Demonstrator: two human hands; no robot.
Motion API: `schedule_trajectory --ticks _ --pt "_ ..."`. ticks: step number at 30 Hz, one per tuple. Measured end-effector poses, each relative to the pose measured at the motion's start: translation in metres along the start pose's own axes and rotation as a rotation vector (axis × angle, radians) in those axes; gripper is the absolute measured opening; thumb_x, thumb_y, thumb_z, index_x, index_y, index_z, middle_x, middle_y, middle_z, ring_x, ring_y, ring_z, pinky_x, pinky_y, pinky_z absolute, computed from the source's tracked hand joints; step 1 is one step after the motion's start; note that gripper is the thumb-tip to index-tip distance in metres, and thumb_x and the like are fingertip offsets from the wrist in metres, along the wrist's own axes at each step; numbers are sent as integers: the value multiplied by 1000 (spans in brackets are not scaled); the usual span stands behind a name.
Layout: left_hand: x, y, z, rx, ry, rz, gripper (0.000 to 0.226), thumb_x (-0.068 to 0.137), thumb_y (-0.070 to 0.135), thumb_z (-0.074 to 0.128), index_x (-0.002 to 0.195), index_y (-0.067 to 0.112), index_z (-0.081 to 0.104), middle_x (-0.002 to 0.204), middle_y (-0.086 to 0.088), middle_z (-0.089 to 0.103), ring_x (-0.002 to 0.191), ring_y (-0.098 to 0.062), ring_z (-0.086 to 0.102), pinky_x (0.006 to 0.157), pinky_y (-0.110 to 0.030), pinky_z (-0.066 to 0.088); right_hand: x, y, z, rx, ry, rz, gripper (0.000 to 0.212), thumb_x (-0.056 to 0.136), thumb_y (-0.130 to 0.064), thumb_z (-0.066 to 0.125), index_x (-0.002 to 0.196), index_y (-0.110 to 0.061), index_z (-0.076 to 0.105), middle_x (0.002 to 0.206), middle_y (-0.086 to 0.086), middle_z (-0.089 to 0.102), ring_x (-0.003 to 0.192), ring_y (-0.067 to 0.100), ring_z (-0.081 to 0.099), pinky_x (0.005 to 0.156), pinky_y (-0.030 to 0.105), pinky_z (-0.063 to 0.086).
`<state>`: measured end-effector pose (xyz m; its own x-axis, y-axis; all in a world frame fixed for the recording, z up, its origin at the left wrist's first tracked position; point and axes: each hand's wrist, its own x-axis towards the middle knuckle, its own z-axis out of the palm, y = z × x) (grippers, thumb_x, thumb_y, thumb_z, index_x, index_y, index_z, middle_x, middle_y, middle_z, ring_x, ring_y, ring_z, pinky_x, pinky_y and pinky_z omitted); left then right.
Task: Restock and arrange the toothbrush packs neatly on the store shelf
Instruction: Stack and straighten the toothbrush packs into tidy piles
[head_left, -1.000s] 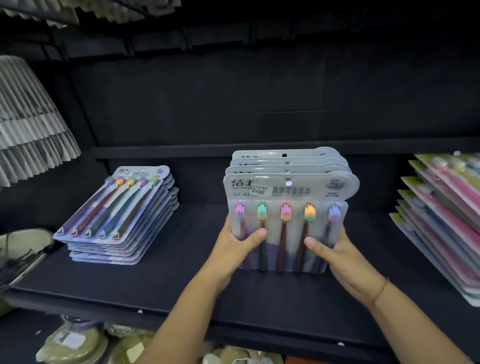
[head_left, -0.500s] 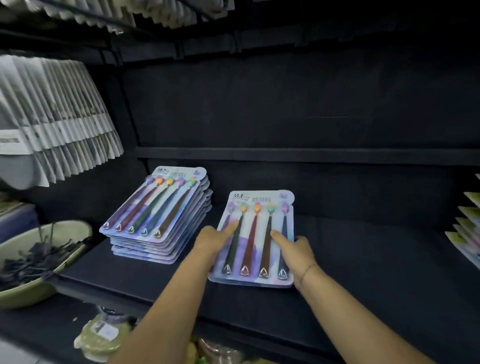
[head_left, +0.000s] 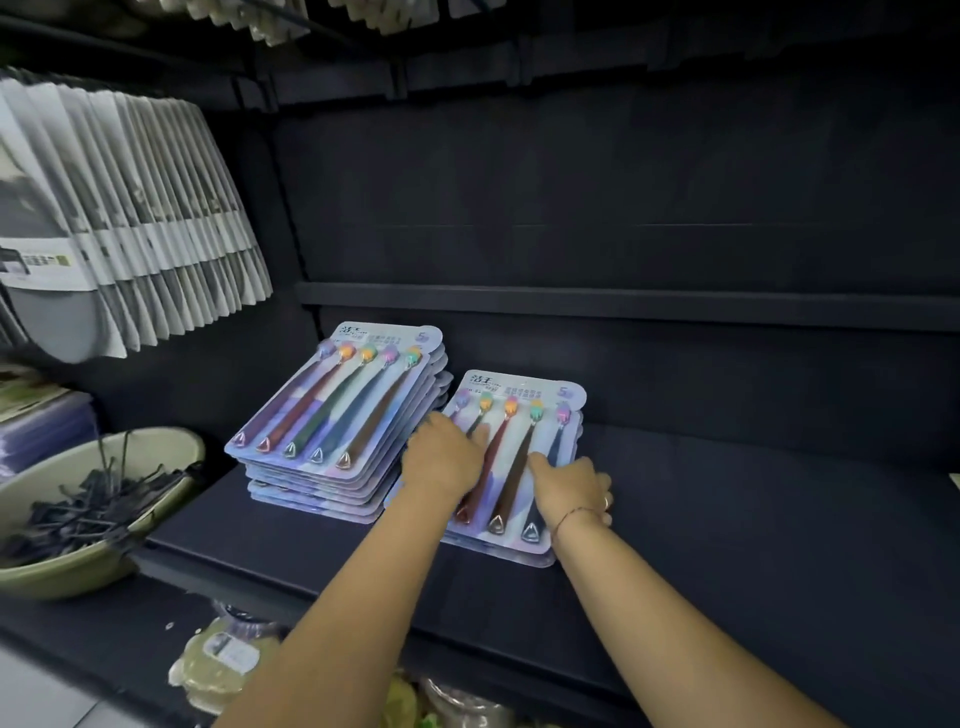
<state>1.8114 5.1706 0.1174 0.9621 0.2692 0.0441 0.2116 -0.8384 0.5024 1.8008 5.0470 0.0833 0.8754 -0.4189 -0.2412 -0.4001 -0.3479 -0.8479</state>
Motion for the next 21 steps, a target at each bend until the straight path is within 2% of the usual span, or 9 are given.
schedule_trajectory --ticks 3,5,7,8,11,14,17,20,21 --pt "-31 -2 -18 -212 155 198 50 98 42 51 136 8 50 130 -10 60 119 -28 55 88 -28 39 3 3 6 147 2 -99 64 91 -34 57 145 -11 34 145 12 38 132 33 40 109 46 35" --pt "-38 -19 -45 -371 418 245 39 97 32 56 130 11 59 126 -5 64 118 -24 56 90 -25 37 2 3 10 233 -45 -154 60 92 -27 56 145 -9 33 146 11 37 130 31 44 107 46 39" --pt "-22 -54 -71 -299 686 142 38 95 28 59 127 7 61 129 -13 60 121 -33 50 96 -35 36 2 1 11 263 -89 -176 53 93 -22 54 141 -7 36 143 12 39 125 31 48 104 45 42" --pt "-8 -75 -82 -212 707 37 44 94 30 59 129 4 58 133 -18 55 123 -38 45 100 -40 34 2 0 12 258 -104 -184 52 93 -22 54 140 -5 37 142 14 40 124 32 49 104 46 43" --pt "36 -132 -101 -107 418 -242 69 92 53 56 131 -3 49 136 -26 49 128 -43 41 107 -49 33 1 -9 10 55 13 -212 62 94 -30 54 145 -2 31 152 16 30 136 34 36 113 46 31" --pt "52 -156 -104 -196 195 -254 69 90 60 54 120 -1 53 124 -23 58 112 -39 53 94 -44 42 -16 -33 8 82 179 -476 52 96 -26 52 142 -4 39 148 11 34 132 28 36 110 38 31" --pt "52 -159 -103 -236 223 -177 55 91 47 61 115 -1 56 112 -17 62 99 -34 56 80 -36 40 -39 -61 30 130 -189 -572 35 99 -25 48 110 6 60 104 21 61 93 33 59 83 32 44" --pt "49 -161 -102 -262 252 -143 53 87 47 67 112 1 58 103 -10 61 95 -31 57 75 -34 37 -50 -78 61 145 -463 -450 54 98 -35 50 108 17 59 107 36 62 107 51 57 95 54 49" --pt "48 -162 -102 -277 243 -141 56 83 52 69 106 3 60 97 -8 63 91 -30 57 72 -34 38 -49 -82 70 156 -478 -428 52 96 -36 52 95 14 64 97 33 65 105 52 57 94 58 48"
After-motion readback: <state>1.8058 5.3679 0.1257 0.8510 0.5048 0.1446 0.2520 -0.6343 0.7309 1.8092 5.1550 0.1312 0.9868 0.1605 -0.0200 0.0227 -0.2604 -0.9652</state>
